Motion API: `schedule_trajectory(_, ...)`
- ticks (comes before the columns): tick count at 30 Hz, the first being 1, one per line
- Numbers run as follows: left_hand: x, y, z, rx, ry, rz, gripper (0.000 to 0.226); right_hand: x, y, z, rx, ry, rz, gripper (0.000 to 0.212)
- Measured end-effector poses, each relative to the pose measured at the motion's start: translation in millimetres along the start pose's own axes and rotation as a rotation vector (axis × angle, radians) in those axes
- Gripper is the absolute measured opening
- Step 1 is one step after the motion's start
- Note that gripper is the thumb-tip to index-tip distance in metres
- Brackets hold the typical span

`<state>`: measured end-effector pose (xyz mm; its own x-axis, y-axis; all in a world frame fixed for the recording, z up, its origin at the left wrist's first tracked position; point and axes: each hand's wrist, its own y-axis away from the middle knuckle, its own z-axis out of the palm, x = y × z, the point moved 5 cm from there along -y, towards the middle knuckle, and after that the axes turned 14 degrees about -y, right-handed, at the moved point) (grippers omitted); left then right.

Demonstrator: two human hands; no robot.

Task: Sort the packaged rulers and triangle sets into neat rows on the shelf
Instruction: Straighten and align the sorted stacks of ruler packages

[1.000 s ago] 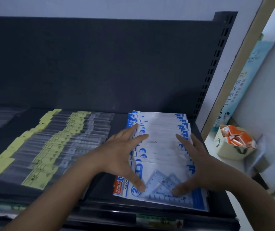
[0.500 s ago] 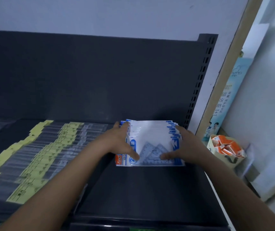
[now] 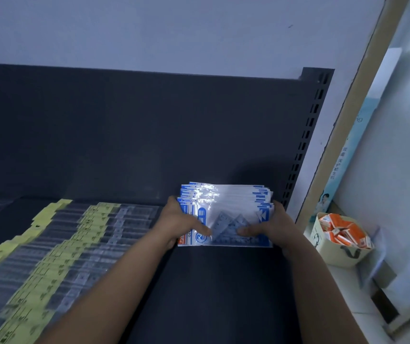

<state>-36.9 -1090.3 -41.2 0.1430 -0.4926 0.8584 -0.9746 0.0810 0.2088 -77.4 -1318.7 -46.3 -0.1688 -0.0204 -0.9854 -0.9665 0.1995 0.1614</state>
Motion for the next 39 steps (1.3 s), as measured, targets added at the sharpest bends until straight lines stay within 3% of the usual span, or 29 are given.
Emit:
schedule_trajectory(6, -2.2, -5.9, 10.2, -0.076, 0.192, -0.004, 0.086, 3.7, -10.0, -3.3, -0.068, 0.111, 0.002, 0.073)
schedule_trajectory(9, -3.3, -8.9, 4.5, -0.178, 0.166, -0.023, 0.092, 4.5, -12.9, -5.0, -0.092, 0.199, 0.024, 0.105)
schedule_trajectory(11, -1.6, -9.3, 1.7, -0.243, 0.103, 0.007, 0.075, 5.5, -13.3, -6.4, -0.104, 0.293, 0.035, 0.120)
schedule_trajectory(14, 1.9, -6.6, 1.1, -0.308, 0.019, 0.078, 0.045, 4.7, -10.6, -8.1, -0.090, 0.403, 0.023, 0.122)
schedule_trajectory(20, 4.2, -2.5, -2.2, -0.318, -0.032, 0.171, 0.042, -0.4, -4.6, -3.2, -0.138, 0.274, -0.104, 0.113)
schedule_trajectory(28, 10.0, 1.8, -14.6, -0.113, -0.074, 0.328, 0.051, -3.2, 0.9, 7.3, -0.134, 0.147, -0.240, 0.115)
schedule_trajectory(33, 7.5, 2.5, -11.1, -0.185, -0.039, 0.257, 0.055, -4.5, -2.6, 7.3, -0.191, 0.166, -0.204, 0.118)
schedule_trajectory(39, 8.7, 3.6, -7.3, -0.215, -0.058, 0.243, 0.050, -5.3, -4.7, 5.4, -0.204, 0.099, -0.235, 0.105)
